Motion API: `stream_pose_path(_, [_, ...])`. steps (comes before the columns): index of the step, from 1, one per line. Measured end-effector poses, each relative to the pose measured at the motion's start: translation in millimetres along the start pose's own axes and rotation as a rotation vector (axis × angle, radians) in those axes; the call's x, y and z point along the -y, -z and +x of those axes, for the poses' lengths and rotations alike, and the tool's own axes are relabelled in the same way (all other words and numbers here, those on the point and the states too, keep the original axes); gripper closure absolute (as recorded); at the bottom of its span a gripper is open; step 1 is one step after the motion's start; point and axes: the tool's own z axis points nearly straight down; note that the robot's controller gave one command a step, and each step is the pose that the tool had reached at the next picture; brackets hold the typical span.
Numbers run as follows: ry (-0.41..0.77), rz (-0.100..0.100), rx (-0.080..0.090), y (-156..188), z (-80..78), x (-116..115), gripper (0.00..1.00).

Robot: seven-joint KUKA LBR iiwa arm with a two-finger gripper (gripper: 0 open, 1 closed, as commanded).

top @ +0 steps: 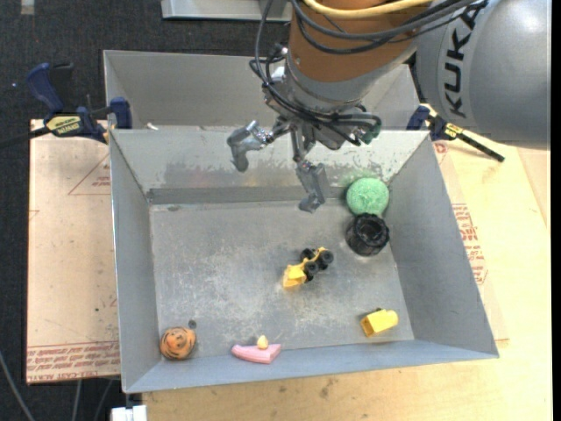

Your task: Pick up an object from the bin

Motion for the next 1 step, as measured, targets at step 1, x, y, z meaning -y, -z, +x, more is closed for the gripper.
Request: stream_pose_path(1, [-0.052,-0.003,-0.002,37.7,10.7,-12.7,0.0])
